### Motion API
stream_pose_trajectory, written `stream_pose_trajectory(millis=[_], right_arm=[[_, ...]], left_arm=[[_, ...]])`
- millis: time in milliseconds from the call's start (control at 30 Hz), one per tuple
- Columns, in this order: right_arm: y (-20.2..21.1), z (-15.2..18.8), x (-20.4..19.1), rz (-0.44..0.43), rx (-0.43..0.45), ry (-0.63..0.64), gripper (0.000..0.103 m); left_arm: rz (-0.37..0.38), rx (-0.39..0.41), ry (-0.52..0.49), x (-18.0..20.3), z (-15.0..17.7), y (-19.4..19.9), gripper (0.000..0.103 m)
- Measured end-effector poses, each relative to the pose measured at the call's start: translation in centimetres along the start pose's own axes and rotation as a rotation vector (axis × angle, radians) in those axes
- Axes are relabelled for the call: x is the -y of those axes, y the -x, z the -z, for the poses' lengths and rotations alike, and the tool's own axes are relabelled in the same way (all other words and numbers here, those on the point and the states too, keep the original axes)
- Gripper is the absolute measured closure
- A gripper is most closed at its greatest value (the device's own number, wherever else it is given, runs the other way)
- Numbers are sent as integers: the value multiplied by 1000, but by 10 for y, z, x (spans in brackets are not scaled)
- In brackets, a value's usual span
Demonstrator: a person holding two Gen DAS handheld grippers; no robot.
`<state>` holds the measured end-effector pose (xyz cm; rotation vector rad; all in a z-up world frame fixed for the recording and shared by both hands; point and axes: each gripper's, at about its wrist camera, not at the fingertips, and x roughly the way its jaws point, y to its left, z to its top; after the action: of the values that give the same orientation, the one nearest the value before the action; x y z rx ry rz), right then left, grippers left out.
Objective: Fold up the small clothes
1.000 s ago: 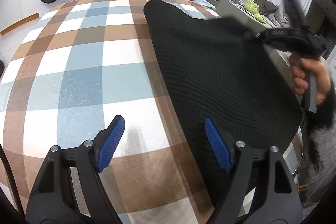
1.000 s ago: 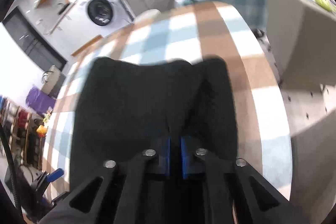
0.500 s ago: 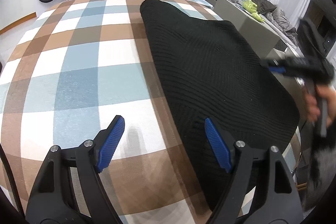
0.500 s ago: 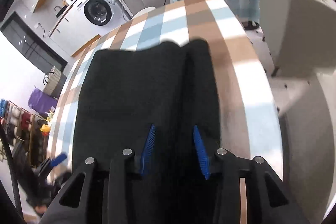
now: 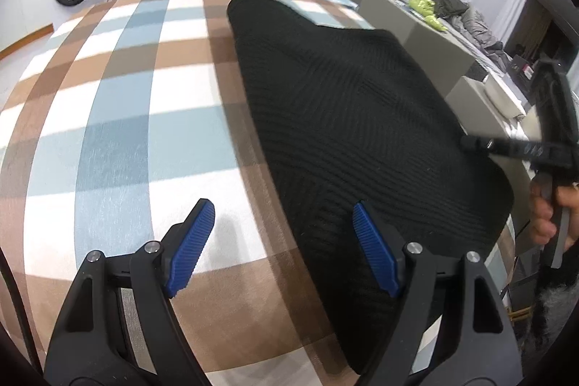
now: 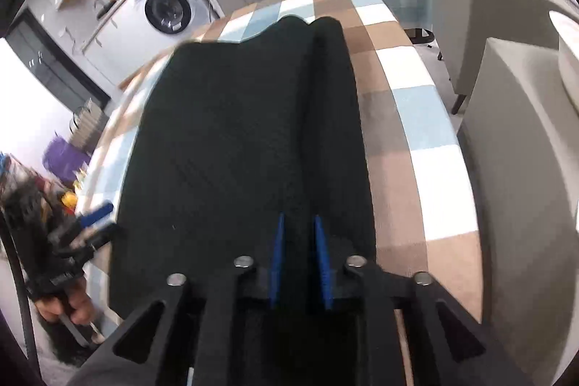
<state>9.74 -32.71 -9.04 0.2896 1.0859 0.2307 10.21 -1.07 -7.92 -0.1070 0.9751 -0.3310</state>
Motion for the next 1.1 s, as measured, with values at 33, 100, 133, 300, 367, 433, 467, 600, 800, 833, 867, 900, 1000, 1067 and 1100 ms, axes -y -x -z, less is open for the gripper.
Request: stream_pose_trajectory(millis=[33, 100, 133, 300, 367, 433, 467, 600, 800, 833, 867, 900, 1000, 1067, 1100], right_arm=[[4, -4, 2, 1, 31, -5, 61], [10, -15, 6, 20, 105, 0, 51], [9, -24, 10, 31, 136, -7, 49], [-10, -64, 24, 9, 159, -51, 49], [-22, -80, 26, -21, 145, -45, 49], [-36, -94, 28, -6, 137, -40, 44], [-40, -100, 28, -19, 129, -41, 44], [-56, -116, 19, -43, 106, 5, 44], [-76, -130, 5, 44, 103, 100, 55], [-77, -131, 4, 46, 101, 105, 67], [-77, -132, 0, 54, 107, 128, 71], [-74, -131, -5, 61, 124, 160, 82], [-55, -127, -23, 55, 181, 222, 88], [-32, -125, -39, -27, 225, 273, 88], [-24, -126, -45, -71, 244, 292, 88]], left_arm=[[3, -2, 5, -1, 1, 0, 26], [6, 0, 4, -3, 2, 0, 26], [4, 0, 2, -3, 2, 0, 26], [-11, 10, -3, -2, 2, 4, 26], [-17, 12, 4, -4, 2, 5, 26], [-17, 8, 17, -6, 2, 5, 26], [-16, 9, 18, -6, 3, 6, 26], [-15, 6, 21, -8, 3, 4, 26], [-17, 3, 14, -7, 1, 2, 26], [-16, 4, 14, -7, 1, 1, 26], [-16, 5, 15, -7, 1, 1, 26], [-14, 4, 17, -8, 2, 1, 26], [-14, 3, 23, -9, 2, 1, 26], [-11, 3, 23, -10, 2, 0, 26], [-12, 2, 22, -9, 2, 0, 26]])
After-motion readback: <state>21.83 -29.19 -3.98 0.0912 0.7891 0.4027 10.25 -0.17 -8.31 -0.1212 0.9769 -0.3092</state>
